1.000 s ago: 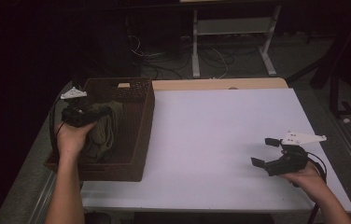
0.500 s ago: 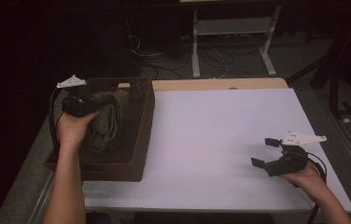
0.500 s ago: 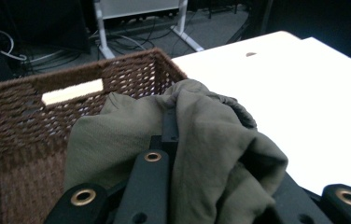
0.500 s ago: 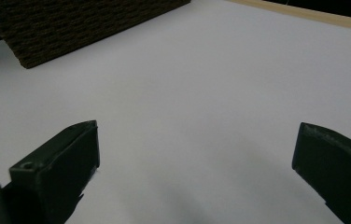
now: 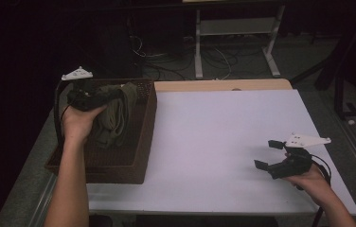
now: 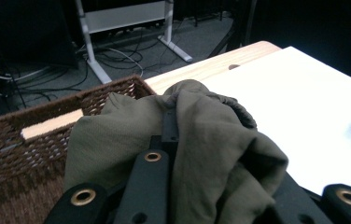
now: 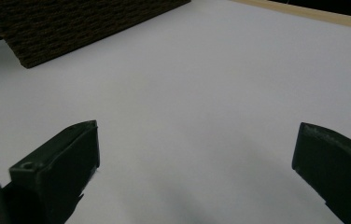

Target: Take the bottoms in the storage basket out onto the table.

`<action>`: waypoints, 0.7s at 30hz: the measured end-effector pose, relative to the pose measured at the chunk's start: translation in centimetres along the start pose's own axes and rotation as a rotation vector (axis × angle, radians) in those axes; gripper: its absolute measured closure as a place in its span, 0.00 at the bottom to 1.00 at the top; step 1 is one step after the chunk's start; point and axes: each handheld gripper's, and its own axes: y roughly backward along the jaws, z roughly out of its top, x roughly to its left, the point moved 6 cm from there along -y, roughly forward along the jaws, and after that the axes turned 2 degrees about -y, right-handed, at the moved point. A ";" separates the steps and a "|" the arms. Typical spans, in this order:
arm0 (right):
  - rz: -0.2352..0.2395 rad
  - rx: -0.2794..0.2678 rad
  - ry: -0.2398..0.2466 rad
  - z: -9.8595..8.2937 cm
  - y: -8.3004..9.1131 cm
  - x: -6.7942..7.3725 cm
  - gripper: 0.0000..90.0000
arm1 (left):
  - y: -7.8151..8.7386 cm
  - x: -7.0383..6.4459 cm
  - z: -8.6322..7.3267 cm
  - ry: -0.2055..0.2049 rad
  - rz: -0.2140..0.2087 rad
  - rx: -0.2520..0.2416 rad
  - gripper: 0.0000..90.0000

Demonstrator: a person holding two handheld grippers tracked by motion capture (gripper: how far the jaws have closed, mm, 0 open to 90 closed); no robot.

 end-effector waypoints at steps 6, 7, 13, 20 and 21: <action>0.000 -0.001 -0.007 0.0 0.0 0.0 0.01 | -0.2 -0.8 1.0 -0.025 -0.018 -0.008 0.87; 0.000 -0.001 -0.006 0.0 0.0 0.0 0.01 | -0.3 -1.0 1.2 -0.031 -0.023 -0.010 0.87; 0.001 -0.003 -0.006 0.0 0.0 0.0 0.01 | -0.7 -1.9 2.1 -0.044 -0.049 -0.020 0.86; 0.002 -0.005 -0.006 0.0 0.0 0.0 0.01 | -1.1 -2.9 3.3 -0.061 -0.073 -0.036 0.86; 0.002 -0.006 -0.006 0.0 0.0 0.0 0.01 | -1.1 -3.1 3.5 -0.067 -0.075 -0.041 0.86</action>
